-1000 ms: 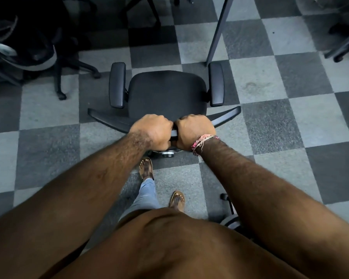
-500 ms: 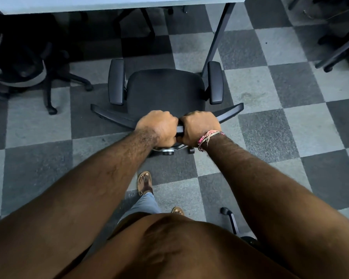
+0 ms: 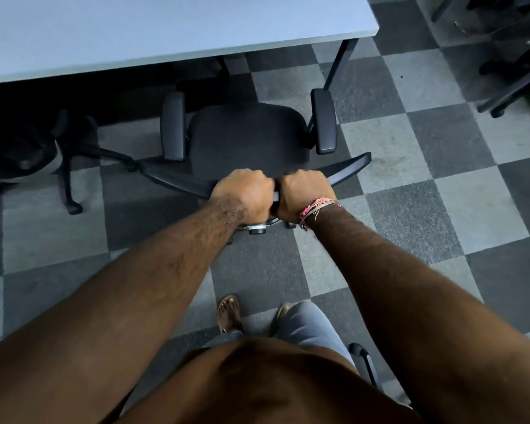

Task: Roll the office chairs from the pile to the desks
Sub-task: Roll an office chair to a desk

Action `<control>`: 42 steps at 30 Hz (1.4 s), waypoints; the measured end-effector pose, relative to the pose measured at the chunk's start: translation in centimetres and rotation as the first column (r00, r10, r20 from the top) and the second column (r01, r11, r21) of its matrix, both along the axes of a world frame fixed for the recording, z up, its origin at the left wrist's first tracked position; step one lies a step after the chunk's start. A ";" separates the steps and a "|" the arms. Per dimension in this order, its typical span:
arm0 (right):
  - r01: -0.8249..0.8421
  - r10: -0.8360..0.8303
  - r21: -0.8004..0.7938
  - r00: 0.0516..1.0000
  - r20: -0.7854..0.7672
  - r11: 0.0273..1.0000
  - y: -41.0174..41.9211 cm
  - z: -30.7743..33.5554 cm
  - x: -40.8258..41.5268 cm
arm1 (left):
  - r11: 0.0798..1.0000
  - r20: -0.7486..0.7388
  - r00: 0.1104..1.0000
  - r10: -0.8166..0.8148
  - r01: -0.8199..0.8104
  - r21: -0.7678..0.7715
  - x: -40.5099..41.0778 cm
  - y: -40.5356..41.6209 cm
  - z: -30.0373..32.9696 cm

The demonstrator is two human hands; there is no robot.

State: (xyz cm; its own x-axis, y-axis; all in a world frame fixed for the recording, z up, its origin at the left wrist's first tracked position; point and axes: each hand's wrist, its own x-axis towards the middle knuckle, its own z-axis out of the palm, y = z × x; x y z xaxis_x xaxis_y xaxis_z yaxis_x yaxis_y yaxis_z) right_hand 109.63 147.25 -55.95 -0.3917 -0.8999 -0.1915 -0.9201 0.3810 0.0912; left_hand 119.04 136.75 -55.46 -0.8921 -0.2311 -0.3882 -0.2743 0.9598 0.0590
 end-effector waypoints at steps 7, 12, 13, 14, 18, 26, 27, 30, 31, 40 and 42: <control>-0.073 0.072 -0.020 0.997 -0.024 0.997 -6.9 -0.2 -8.4 | 0.997 -0.012 0.999 0.035 -0.036 -0.069 -7.7 -6.3 -0.4; -0.133 0.134 -0.031 0.991 0.025 0.991 -11.8 0.0 -14.4 | 0.987 -0.049 0.992 0.118 -0.122 -0.102 -13.0 -10.6 -0.3; -0.147 0.148 -0.030 0.988 0.033 0.989 -12.6 -0.1 -15.4 | 0.984 -0.048 0.990 0.135 -0.140 -0.109 -13.8 -11.3 -0.3; -0.164 0.165 -0.034 0.985 0.042 0.986 -13.5 -0.1 -16.4 | 0.981 -0.045 0.987 0.153 -0.157 -0.114 -14.6 -12.1 -0.3; -0.228 0.231 -0.055 0.971 0.059 0.972 -16.5 0.1 -20.4 | 0.973 -0.060 0.983 0.174 -0.181 -0.145 -17.8 -14.8 -0.5; -0.249 0.253 -0.053 0.964 0.087 0.967 -22.2 0.0 -26.9 | 0.982 -0.089 0.987 0.133 -0.143 -0.123 -23.6 -20.6 -0.2; -0.241 0.244 -0.052 0.966 0.083 0.969 -23.2 -0.1 -27.6 | 0.983 -0.089 0.988 0.126 -0.136 -0.124 -24.4 -21.6 -0.2; -0.222 0.226 -0.062 0.972 0.068 0.973 -26.0 -0.1 -29.4 | 0.984 -0.096 0.987 0.130 -0.140 -0.113 -26.6 -24.5 0.1; -0.212 0.217 -0.064 0.974 0.068 0.975 -26.8 -0.1 -29.9 | 0.983 -0.088 0.985 0.147 -0.155 -0.095 -27.1 -25.3 0.2; -0.233 0.244 -0.129 0.967 0.076 0.964 -28.3 -1.3 -31.9 | 0.995 -0.097 0.991 0.087 -0.092 -0.049 -28.6 -27.2 -0.3; -0.236 0.248 -0.137 0.966 0.075 0.962 -28.4 -1.4 -32.0 | 0.994 -0.097 0.991 0.090 -0.095 -0.046 -28.7 -27.2 -0.3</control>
State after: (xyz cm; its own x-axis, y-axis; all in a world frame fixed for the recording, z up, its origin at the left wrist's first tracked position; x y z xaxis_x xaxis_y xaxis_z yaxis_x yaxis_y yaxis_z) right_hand 77.67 118.86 -57.33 -0.1454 -0.9848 -0.0953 -0.9884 0.1489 -0.0310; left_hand 90.34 109.54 -55.76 -0.8983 -0.3313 -0.2885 -0.3572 0.9331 0.0408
